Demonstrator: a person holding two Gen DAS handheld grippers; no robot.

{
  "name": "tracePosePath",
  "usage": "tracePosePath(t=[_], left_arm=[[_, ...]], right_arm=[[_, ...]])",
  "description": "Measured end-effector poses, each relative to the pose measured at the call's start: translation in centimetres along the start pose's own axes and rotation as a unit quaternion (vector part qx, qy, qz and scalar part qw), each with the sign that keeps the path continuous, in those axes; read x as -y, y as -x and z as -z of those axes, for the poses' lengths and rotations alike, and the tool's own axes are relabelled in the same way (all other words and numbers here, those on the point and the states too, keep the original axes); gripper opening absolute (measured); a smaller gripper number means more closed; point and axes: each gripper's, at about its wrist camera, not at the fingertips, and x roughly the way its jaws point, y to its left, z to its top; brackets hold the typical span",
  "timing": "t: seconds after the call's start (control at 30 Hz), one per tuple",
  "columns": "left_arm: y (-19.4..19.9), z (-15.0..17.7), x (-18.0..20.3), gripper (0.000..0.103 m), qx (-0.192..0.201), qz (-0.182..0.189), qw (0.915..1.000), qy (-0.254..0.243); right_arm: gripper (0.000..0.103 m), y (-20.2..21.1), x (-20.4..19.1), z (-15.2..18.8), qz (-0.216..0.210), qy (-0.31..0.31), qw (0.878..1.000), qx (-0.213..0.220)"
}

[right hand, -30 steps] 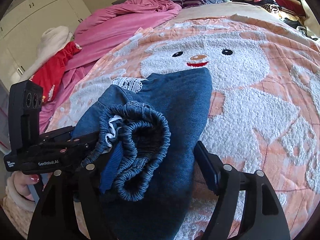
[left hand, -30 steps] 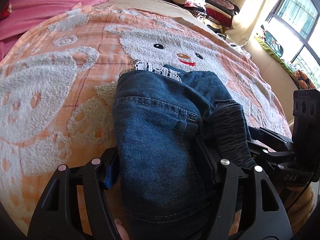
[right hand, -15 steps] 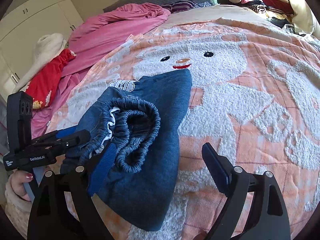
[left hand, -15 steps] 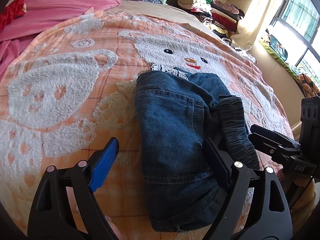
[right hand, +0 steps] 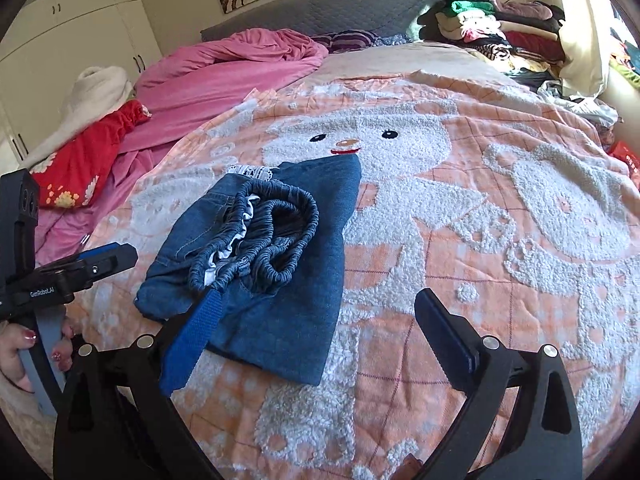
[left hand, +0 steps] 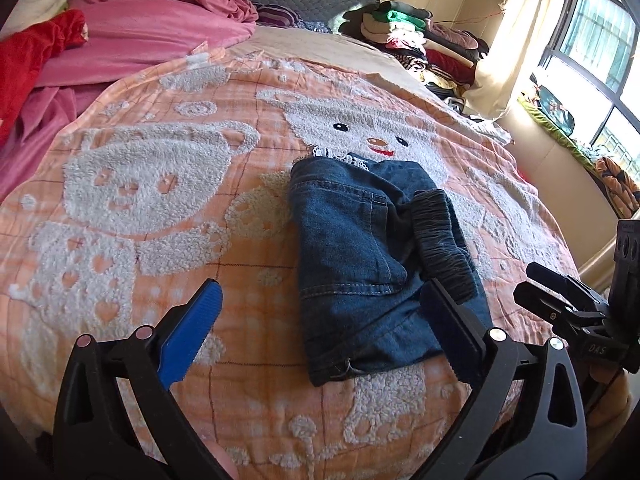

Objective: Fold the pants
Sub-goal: 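Release the folded pants and pull both grippers back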

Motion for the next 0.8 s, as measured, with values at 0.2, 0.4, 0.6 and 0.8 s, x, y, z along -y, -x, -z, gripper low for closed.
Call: tracePosePath(t=[0.2,0.4,0.6,0.8], left_arm=[[2.3,0.8,0.4,0.093,0.017,-0.003,0.9998,-0.004],[4.3,2.2,0.7,0.093,0.034,-0.015,0.9991,-0.018],[5.2,3.8,1.1,0.093,0.037,-0.034,0.9983,-0.027],[5.3,5.8,1.3,0.093,0.028,-0.032,0.9989,-0.021]], right_arm=[[0.098,2.9,-1.2,0.5,0.013,0.016,0.999,0.036],[0.098,5.4,-2.7,1.4,0.025,0.037,0.997,0.062],[0.098,6.2,-3.7,3.1,0.031,0.047,0.996,0.062],[0.098,6.1,-3.6,4.9,0.043,0.043,0.997,0.052]])
